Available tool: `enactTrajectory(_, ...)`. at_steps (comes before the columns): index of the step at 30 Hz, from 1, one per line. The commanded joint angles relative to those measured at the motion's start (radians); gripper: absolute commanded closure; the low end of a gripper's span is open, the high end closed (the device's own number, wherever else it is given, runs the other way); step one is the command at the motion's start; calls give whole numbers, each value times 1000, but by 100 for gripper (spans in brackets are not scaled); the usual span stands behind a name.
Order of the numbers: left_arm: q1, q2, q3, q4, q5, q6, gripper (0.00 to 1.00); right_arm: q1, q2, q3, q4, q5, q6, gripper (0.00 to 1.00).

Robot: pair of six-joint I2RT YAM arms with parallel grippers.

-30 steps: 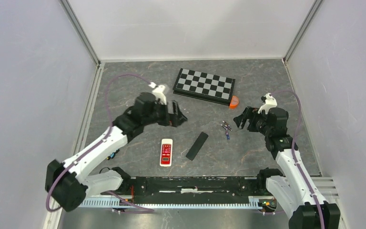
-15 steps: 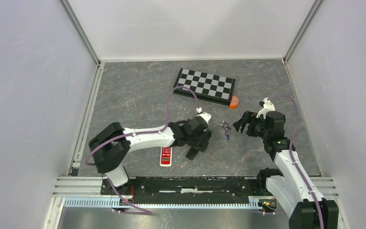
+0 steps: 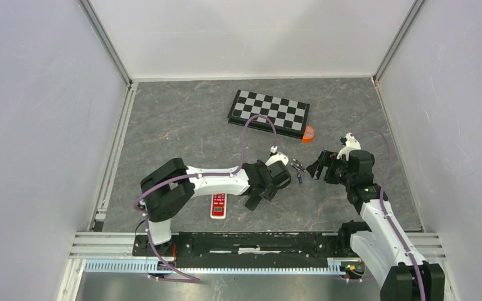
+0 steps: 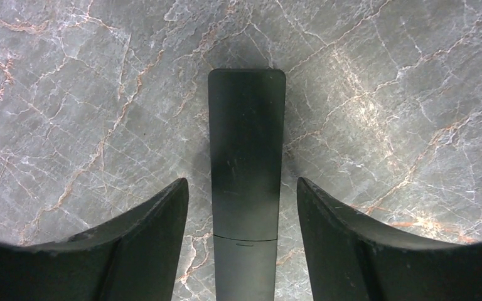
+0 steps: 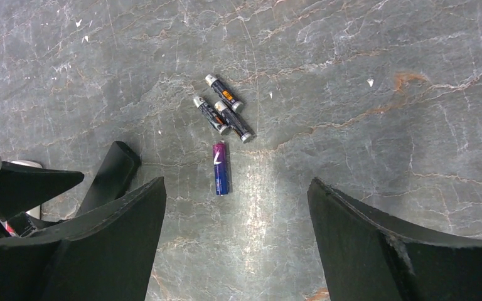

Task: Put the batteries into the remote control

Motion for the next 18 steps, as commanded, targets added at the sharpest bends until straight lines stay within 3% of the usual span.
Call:
enactTrajectory(1, 0, 36, 56, -31, -47, -32, 31, 4, -21, -13, 9, 1, -5, 13)
enactTrajectory(9, 44, 76, 63, -39, 80, -80, 35, 4, -24, 2, -45, 20, -20, 15)
enactTrajectory(18, 91, 99, 79, -66, 169, -102, 46, 7, 7, 27, -126, 43, -41, 18)
